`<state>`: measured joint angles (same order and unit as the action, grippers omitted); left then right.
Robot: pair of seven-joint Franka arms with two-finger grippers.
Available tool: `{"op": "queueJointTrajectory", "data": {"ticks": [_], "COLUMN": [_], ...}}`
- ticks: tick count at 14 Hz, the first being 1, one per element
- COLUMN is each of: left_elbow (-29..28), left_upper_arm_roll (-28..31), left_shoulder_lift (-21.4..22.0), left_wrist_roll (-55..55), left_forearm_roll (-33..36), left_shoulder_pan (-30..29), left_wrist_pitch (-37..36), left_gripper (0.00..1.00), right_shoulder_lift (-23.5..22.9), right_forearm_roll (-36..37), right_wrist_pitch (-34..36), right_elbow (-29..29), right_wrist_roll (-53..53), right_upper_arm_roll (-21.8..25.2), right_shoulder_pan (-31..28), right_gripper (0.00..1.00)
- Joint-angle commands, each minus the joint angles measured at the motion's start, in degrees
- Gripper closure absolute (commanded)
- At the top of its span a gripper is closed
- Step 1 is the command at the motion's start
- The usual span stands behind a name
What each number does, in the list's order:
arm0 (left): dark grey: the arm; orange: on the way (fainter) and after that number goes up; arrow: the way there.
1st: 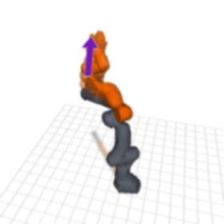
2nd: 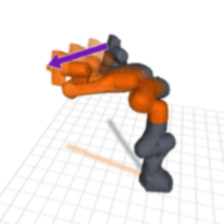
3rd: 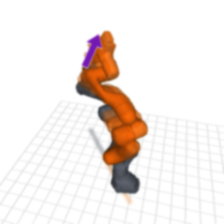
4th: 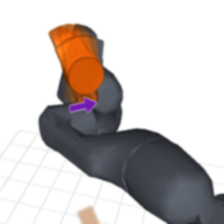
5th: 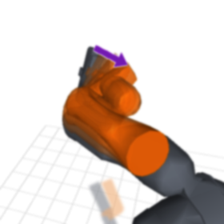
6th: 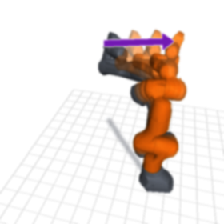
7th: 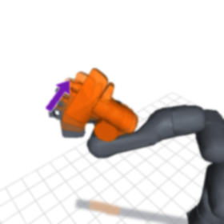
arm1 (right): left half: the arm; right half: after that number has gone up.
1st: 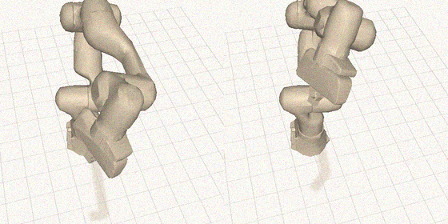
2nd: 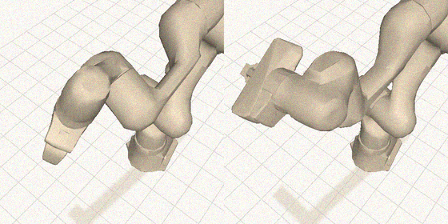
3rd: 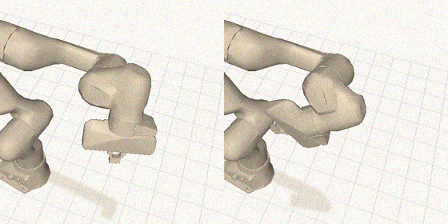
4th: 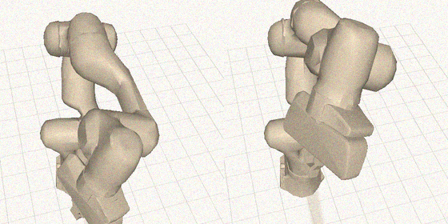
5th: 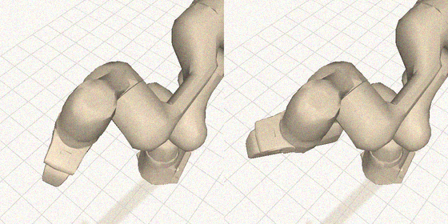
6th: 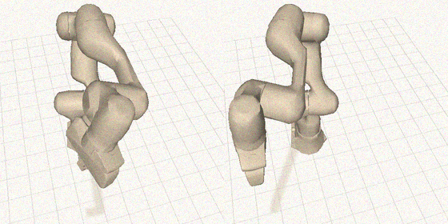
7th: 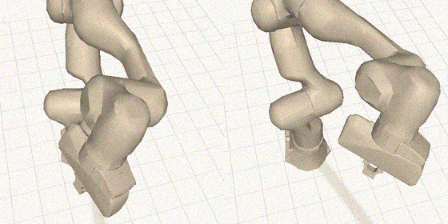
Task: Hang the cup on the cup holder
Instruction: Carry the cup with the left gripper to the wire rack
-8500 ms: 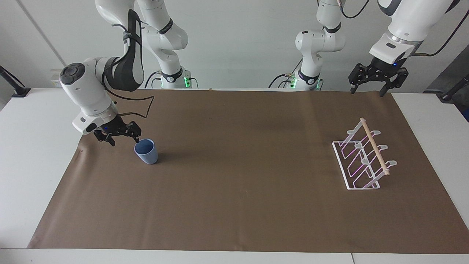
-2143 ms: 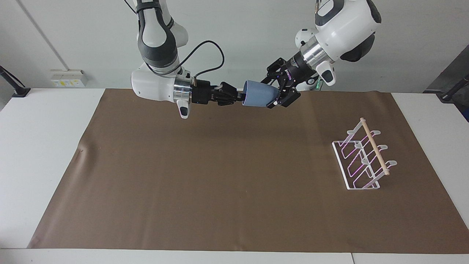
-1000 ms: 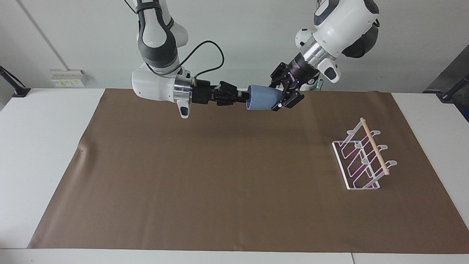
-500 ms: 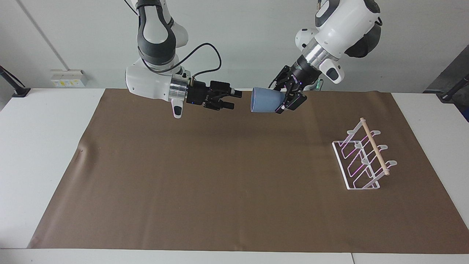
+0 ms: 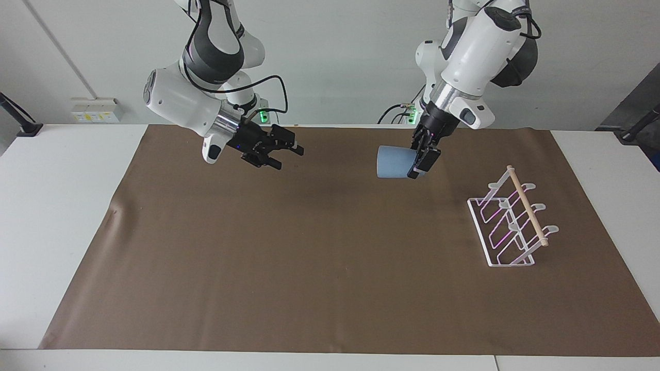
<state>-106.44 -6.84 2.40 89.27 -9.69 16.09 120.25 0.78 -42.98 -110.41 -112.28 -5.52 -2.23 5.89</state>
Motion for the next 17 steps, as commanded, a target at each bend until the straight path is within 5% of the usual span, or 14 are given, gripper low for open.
{"op": "queueJointTrajectory", "data": {"ticks": [1,7,12,17], "left_elbow": [-4.5,-8.5,-8.3,-8.0], "left_upper_arm_roll": [-0.3,-0.2,-0.2,-0.1], "left_shoulder_lift": [3.4,2.9,-0.5,-2.5], "left_wrist_roll": [-8.3,-20.5,-22.7,-17.8], "left_forearm_roll": [5.9,18.3,38.4,53.1], "left_shoulder_pan": [-3.0,-8.3,-13.5,-16.1], "left_wrist_pitch": [2.7,14.4,20.7,22.8], "left_gripper": [1.00,1.00,1.00,1.00], "right_shoulder_lift": [0.3,0.1,0.8,2.2], "right_forearm_roll": [10.4,35.5,41.4,41.8], "right_wrist_pitch": [-0.7,-4.6,-2.5,11.1], "right_elbow": [1.0,2.1,6.2,16.5], "right_wrist_roll": [1.6,1.6,5.4,7.4], "right_upper_arm_roll": [-0.3,-0.3,-0.1,-0.1], "right_shoulder_pan": [-1.0,-1.6,-5.5,-9.2], "right_gripper": [0.00,0.00,0.00,0.00]}}
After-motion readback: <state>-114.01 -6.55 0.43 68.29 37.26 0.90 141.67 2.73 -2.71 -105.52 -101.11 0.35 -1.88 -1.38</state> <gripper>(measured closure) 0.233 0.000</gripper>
